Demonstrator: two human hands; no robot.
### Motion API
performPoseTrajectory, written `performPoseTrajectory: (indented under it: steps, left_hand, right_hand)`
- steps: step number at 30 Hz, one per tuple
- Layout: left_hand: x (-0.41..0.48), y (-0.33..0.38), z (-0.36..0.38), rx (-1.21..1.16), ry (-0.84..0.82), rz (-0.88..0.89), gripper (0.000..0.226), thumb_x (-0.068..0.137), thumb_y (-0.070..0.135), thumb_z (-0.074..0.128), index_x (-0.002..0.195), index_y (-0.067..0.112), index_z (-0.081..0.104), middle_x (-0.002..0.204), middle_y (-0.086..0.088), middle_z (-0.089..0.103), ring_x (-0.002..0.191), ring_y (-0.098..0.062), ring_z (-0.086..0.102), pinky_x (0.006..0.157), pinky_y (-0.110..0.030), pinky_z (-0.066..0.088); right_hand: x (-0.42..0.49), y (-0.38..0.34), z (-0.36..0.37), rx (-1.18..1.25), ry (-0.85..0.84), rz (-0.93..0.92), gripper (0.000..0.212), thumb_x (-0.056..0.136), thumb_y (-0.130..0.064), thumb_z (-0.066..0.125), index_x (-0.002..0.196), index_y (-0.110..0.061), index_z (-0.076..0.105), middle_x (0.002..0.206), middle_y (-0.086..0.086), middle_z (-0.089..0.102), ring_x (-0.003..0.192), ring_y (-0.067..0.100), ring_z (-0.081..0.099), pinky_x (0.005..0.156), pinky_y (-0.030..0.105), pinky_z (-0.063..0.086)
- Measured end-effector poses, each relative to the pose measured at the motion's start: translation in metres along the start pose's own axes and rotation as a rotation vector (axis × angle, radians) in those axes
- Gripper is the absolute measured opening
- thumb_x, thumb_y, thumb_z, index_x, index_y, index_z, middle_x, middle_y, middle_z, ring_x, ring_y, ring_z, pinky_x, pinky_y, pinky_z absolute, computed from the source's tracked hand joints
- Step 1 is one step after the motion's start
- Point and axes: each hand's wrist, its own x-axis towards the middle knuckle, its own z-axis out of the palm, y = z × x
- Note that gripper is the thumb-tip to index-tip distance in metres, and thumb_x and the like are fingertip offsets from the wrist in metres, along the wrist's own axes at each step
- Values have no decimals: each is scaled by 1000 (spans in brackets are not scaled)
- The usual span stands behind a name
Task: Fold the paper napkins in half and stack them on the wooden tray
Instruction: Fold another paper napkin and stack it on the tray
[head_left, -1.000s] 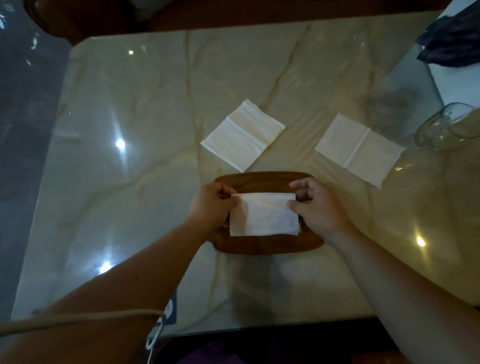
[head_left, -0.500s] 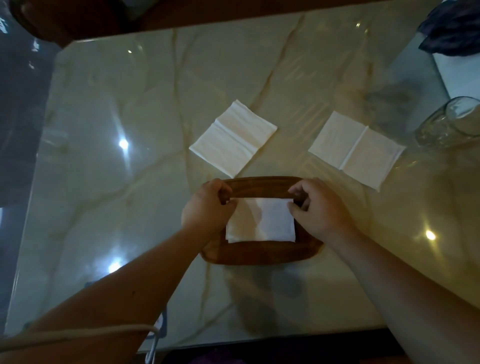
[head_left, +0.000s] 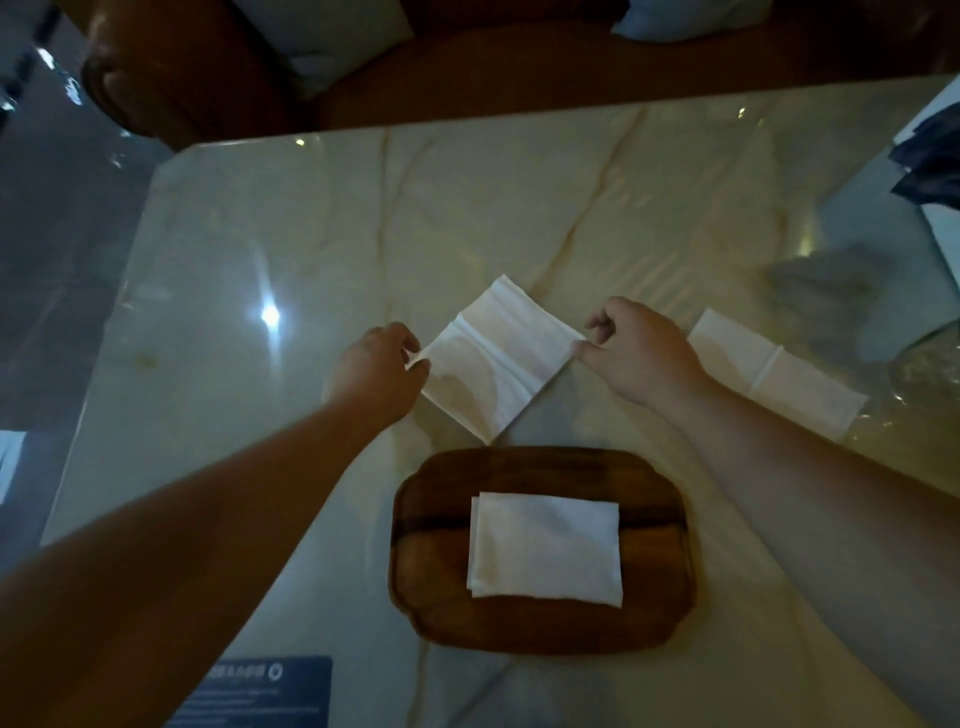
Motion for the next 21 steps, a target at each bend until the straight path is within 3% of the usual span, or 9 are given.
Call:
performPoseTrajectory:
  steps: [3,6,9,12,16,21]
  left_hand:
    - [16,-4,5,68,-53,-73,39,82,38,65,115,17,57,114,-8,63,100,-27,60,81,-38,51]
    - [24,-7,8,177,-92,-65,45,83,45,61,116,16,54,115,-10,62,100,-30,60,75,-38,46]
    - [23,-6,7,339,-121,0,40,86,52,52,106,17,53,102,-6,64,85,-26,59,67,-35,42]
    - [16,-2,6,399,-171,34,31,92,46,46,98,17,57,85,-3,60,73,-21,53,64,-33,43]
    - [1,1,7,340,-213,63,24,91,42,46,88,22,58,78,2,58,71,-20,56,64,-32,50]
    - [-19,7,12,336,-291,125,27,89,50,45,83,26,58,79,4,60,71,-17,57,60,-30,48]
  right_hand:
    - [26,-1,5,-79,-14,16,34,79,-40,67,103,-18,59,105,4,63,94,25,60,76,35,47]
    - [40,-2,10,-160,-69,18,34,78,-41,66,101,-17,59,105,6,62,94,27,60,75,34,47]
    - [46,-3,15,-239,-102,12,16,76,-34,67,80,-24,55,103,8,63,95,29,61,74,34,46]
    - [52,-5,17,-245,-112,13,24,77,-23,64,60,-26,49,99,6,67,94,29,63,68,29,38]
    - [65,-17,11,-255,-85,-40,15,78,-20,61,67,-25,52,96,5,68,95,29,62,67,29,35]
    - [80,-37,2,-207,-42,-197,3,76,-19,60,73,-21,60,87,4,69,87,28,63,67,32,46]
